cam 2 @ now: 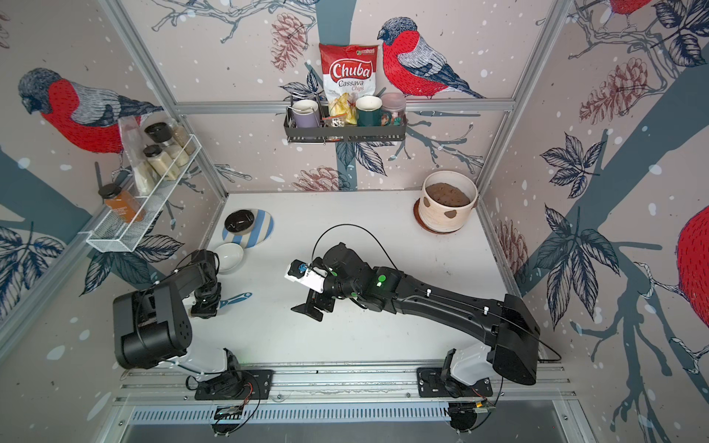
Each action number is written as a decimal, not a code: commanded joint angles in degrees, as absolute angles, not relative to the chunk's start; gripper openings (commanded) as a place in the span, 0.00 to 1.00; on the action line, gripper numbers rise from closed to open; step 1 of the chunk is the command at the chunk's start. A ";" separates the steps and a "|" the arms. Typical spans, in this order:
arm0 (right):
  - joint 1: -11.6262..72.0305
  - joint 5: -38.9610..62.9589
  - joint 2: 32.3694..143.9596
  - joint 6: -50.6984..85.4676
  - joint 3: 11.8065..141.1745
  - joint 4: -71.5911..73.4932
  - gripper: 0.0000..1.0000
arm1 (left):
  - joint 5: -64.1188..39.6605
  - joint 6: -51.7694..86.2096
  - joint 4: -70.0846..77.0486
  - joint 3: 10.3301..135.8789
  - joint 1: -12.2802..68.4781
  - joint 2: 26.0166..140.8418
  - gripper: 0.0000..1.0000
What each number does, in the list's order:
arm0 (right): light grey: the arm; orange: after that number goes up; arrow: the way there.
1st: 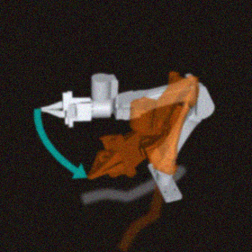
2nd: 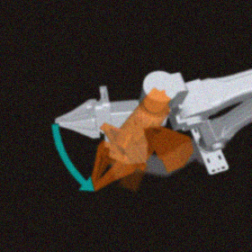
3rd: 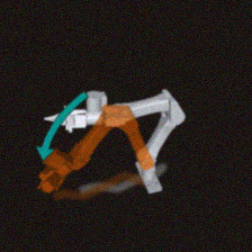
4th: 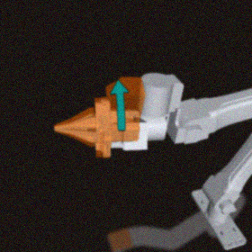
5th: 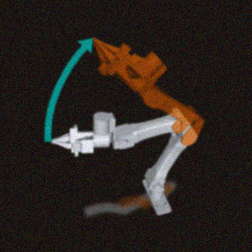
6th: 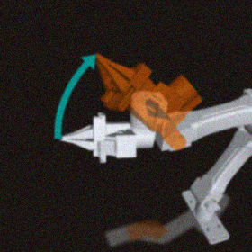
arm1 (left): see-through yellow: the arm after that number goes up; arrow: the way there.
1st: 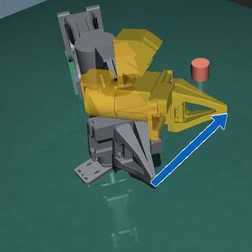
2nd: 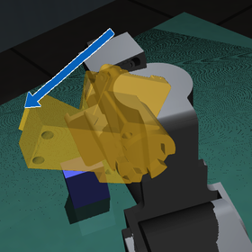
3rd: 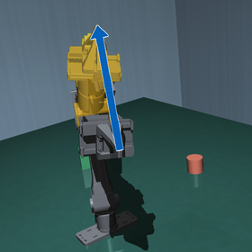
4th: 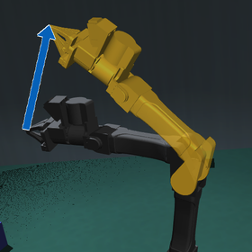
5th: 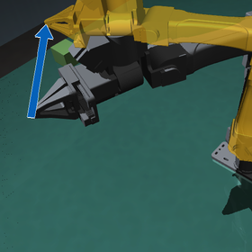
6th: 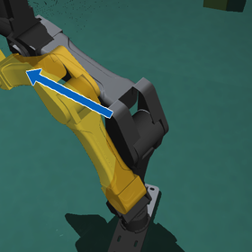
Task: Scrub the dried mud off the ceramic pot
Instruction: Pick up the brush from the corner of the board.
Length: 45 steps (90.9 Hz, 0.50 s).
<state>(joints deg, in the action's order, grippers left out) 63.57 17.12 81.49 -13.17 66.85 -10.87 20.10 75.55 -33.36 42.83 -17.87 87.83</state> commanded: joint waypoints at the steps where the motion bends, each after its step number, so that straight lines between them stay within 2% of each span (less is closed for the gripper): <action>1: 60.34 19.69 80.10 -6.16 67.06 -9.72 0.99 | 19.54 75.18 -38.77 41.01 -13.49 84.83 0.34; 19: 49.81 16.23 74.93 4.94 62.89 -5.49 0.98 | 18.90 78.79 -43.40 36.74 -0.24 74.16 0.31; 33: 40.22 -2.84 68.84 16.42 60.11 -8.75 1.00 | 25.01 81.23 -46.91 38.51 19.70 67.44 0.29; 39: 34.69 -13.34 66.59 23.15 59.55 -12.63 0.99 | 26.47 81.68 -46.70 41.24 28.08 68.31 0.28; 45: 30.10 -18.73 64.50 28.51 58.33 -15.46 0.99 | 27.35 80.67 -46.27 45.62 34.97 71.52 0.29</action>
<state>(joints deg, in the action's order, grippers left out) 35.66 -1.30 67.20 14.79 59.57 -10.00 23.00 79.94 -44.60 40.69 26.63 68.73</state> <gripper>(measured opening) 0.993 0.354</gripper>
